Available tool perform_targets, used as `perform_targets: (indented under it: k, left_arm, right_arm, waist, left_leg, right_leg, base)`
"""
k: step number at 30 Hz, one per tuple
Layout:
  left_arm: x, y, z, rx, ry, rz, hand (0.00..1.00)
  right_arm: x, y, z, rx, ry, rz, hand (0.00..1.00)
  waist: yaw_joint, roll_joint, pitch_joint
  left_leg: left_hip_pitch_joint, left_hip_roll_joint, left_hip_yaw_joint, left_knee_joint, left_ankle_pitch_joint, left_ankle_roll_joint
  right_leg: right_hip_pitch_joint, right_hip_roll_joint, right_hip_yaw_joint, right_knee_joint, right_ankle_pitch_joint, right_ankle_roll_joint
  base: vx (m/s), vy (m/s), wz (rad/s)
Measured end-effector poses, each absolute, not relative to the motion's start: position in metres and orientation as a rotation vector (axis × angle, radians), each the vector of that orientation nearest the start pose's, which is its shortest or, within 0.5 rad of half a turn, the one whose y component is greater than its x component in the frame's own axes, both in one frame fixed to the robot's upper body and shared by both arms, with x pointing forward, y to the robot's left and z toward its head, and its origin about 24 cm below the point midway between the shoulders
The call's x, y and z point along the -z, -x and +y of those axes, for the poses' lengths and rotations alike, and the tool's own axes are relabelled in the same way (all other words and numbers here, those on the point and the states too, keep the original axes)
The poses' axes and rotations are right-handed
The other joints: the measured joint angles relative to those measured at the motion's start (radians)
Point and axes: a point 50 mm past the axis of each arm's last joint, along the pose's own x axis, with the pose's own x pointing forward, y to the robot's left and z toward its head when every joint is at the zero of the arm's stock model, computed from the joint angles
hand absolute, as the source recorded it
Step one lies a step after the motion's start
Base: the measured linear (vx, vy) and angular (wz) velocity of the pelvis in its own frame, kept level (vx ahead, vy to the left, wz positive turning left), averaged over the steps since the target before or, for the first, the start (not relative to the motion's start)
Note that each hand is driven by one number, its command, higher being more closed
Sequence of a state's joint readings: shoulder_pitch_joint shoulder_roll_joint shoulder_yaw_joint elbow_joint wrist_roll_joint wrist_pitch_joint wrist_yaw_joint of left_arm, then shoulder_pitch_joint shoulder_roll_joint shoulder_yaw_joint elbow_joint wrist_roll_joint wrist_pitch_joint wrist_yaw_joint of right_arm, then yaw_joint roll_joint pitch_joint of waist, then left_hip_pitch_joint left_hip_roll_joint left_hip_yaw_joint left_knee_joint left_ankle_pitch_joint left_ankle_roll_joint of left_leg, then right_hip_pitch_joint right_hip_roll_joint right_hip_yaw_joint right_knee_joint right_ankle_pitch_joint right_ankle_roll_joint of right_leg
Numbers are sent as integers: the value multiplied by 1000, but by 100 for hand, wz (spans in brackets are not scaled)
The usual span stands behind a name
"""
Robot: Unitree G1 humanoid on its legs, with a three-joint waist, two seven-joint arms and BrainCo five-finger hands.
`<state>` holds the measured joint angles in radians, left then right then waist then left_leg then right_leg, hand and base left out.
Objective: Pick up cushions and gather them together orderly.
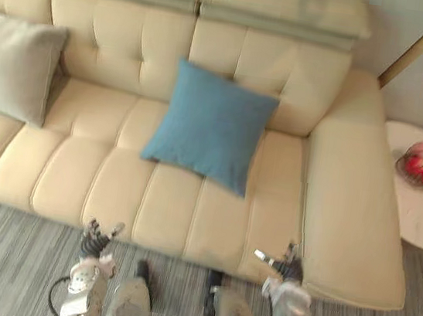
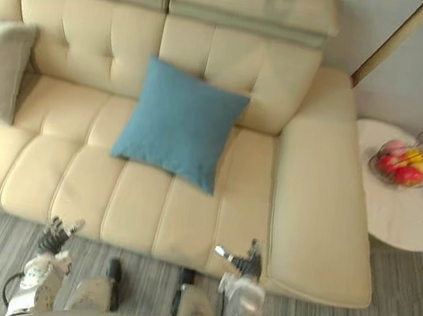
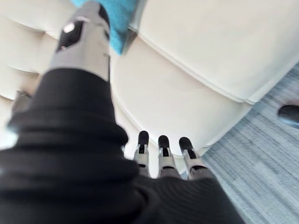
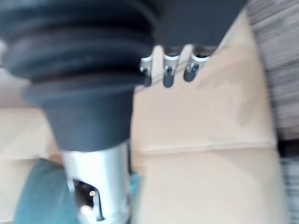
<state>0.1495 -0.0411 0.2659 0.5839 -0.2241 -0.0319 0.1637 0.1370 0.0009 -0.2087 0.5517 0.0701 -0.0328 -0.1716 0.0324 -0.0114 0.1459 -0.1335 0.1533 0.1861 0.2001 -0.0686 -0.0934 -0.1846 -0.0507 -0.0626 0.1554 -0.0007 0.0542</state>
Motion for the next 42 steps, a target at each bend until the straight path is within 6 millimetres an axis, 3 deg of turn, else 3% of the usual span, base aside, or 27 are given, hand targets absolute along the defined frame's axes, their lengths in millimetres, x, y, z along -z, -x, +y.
perform_targets:
  k: [3, 6, 11, 14, 15, 16, 17, 18, 20, 21, 22, 23, 24, 27, 29, 31, 32, 33, 34, 35, 37, 38, 39, 40, 42]
  left_arm:
    - [138, -116, 201, -534, 218, 879, 0]
    - [148, -100, 199, -537, 198, 968, 0]
    - [154, -91, 198, -564, 212, 1024, 0]
    - [153, -93, 201, -591, 205, 1016, 0]
    - [153, -92, 199, -605, 219, 1015, 0]
    - [153, -92, 201, -613, 217, 1014, 0]
    - [153, -89, 207, -644, 205, 1016, 0]
    - [152, -88, 211, -661, 204, 1014, 0]
    - [152, -85, 214, -670, 202, 1014, 0]
    - [151, -87, 216, -672, 200, 1008, 0]
    - [151, -88, 215, -672, 203, 1009, 0]
    - [153, -88, 209, -671, 225, 1015, 0]
    - [154, -89, 200, -667, 251, 1023, 0]
    - [155, -93, 187, -611, 242, 1033, 0]
    - [156, -94, 182, -594, 249, 1043, 0]
    - [157, -92, 182, -591, 246, 1047, 0]
    - [156, -94, 183, -599, 256, 1035, 0]
    - [150, -105, 193, -627, 263, 981, 0]
    - [149, -106, 197, -640, 260, 969, 0]
    - [151, -102, 197, -642, 257, 983, 0]
    - [155, -92, 191, -654, 279, 1023, 0]
    - [155, -91, 196, -678, 294, 1016, 0]
    - [154, -91, 201, -687, 284, 1012, 0]
    - [154, -88, 205, -691, 271, 1017, 0]
    - [155, -86, 205, -689, 261, 1026, 0]
  right_arm:
    - [129, -135, -198, 400, -52, 832, 0]
    - [137, -123, -198, 415, -45, 899, 0]
    - [142, -122, -196, 411, -49, 932, 0]
    - [142, -123, -193, 410, -59, 932, 0]
    - [141, -124, -196, 430, -68, 928, 0]
    - [141, -127, -195, 428, -71, 922, 0]
    - [142, -125, -193, 427, -77, 932, 0]
    - [145, -120, -192, 429, -81, 958, 0]
    - [148, -116, -190, 427, -87, 981, 0]
    - [150, -115, -188, 428, -95, 991, 0]
    - [149, -118, -189, 430, -96, 984, 0]
    - [147, -121, -191, 437, -94, 975, 0]
    - [146, -123, -199, 454, -79, 965, 0]
    - [141, -134, -211, 459, -47, 942, 0]
    - [141, -135, -215, 465, -36, 946, 0]
    - [143, -129, -216, 484, -30, 969, 0]
    - [145, -127, -213, 490, -45, 979, 0]
    - [146, -127, -208, 491, -64, 985, 0]
    - [147, -126, -207, 491, -68, 989, 0]
    - [147, -122, -208, 496, -66, 995, 0]
    - [147, -119, -211, 504, -64, 998, 0]
    - [150, -113, -209, 521, -88, 1018, 0]
    - [152, -107, -204, 525, -107, 1040, 0]
    - [156, -100, -199, 541, -138, 1070, 0]
    - [157, -93, -197, 551, -148, 1085, 0]
  waist:
    - [6, 3, -48]
    - [6, 4, -65]
    - [23, -2, -72]
    - [23, -20, -56]
    - [32, 13, -51]
    - [38, 11, -50]
    - [42, -11, -51]
    - [49, -31, -62]
    - [56, -47, -73]
    - [63, -66, -87]
    - [69, -69, -92]
    - [79, -48, -93]
    - [90, -15, -93]
    - [89, 28, -91]
    - [71, 67, -67]
    - [64, 67, -63]
    - [65, 55, -56]
    - [76, 1, -30]
    - [75, -18, -28]
    - [69, -15, -32]
    - [60, 40, -39]
    - [67, 27, -30]
    - [64, -8, -45]
    - [52, -35, -55]
    - [44, -39, -61]
  left_leg:
    - [78, 2, 32, -16, -16, -2]
    - [118, 1, 39, -20, -23, -4]
    - [119, 3, 81, -6, -25, -1]
    - [94, 15, 87, 51, -43, 15]
    - [83, 40, 96, 41, -40, 25]
    - [81, 47, 101, 45, -36, 23]
    - [81, 49, 95, 46, -26, 15]
    - [81, 48, 81, 45, -16, 6]
    - [77, 47, 55, 45, 2, -4]
    - [55, 43, 32, 63, 23, -16]
    - [43, 45, 28, 63, 37, -14]
    - [26, 57, 16, 50, 63, 12]
    - [22, 53, 5, 10, 101, 56]
    - [-25, 51, -6, -51, 189, 32]
    - [-24, 61, -27, -117, 237, -16]
    - [-3, 54, -40, -190, 300, -28]
    - [1, 43, -51, -188, 257, -25]
    - [-38, -5, -51, 17, 147, 9]
    - [-47, -29, -51, 140, 106, 28]
    - [-31, -35, -51, 277, -3, 39]
    - [30, -3, -69, 243, -187, 11]
    - [31, -19, -34, 224, -194, 13]
    - [41, -45, -20, 169, -188, 12]
    - [80, -76, -10, 60, -147, 23]
    - [111, -107, -2, -28, -109, 32]
  right_leg:
    - [76, -1, 24, -48, 14, 6]
    - [121, -2, 28, -70, 20, 7]
    - [113, 4, 72, -76, 51, 10]
    - [95, -2, 65, -62, 26, 28]
    - [67, -18, -11, 38, -30, 16]
    - [31, -33, -36, 150, -60, -5]
    - [-23, -81, -64, 445, -121, 1]
    - [-14, -114, -60, 594, -151, 16]
    - [50, -153, -50, 664, -160, 32]
    - [104, -165, -28, 602, -160, 84]
    - [110, -147, -34, 574, -178, 96]
    - [122, -118, -33, 514, -185, 92]
    - [158, -92, -35, 405, -203, 66]
    - [187, -70, -60, 226, -235, 59]
    - [219, -48, -93, 137, -235, 57]
    - [213, -54, -116, 140, -227, 48]
    - [206, -77, -127, 137, -220, 44]
    - [205, -141, -118, 132, -201, 49]
    - [208, -166, -109, 118, -188, 53]
    - [220, -172, -91, 77, -160, 49]
    - [210, -129, -54, 31, -130, 62]
    - [196, -139, -24, 26, -117, 59]
    - [180, -146, -9, 34, -109, 72]
    - [179, -137, -11, 20, -99, 58]
    - [204, -120, -17, -17, -85, 38]
  base:
    - [50, 47, -21]
    - [12, 42, -10]
    - [-43, 19, -24]
    - [-136, 8, -15]
    - [-174, -4, -22]
    - [-128, -27, -16]
    - [-104, -55, 10]
    - [-93, -140, 30]
    - [-67, -232, 35]
    - [-78, -259, 21]
    - [-112, -234, 10]
    - [-177, -121, -5]
    - [-190, -104, -6]
    - [-196, -105, -2]
    - [-327, -74, 24]
    - [-259, 10, 32]
    - [-265, 65, 2]
    - [-167, 79, -24]
    - [-154, 93, -56]
    - [-212, 252, -74]
    - [-208, 305, -83]
    - [-141, 198, -65]
    - [-105, 201, -57]
    - [-76, 182, -30]
    - [-32, 152, -19]
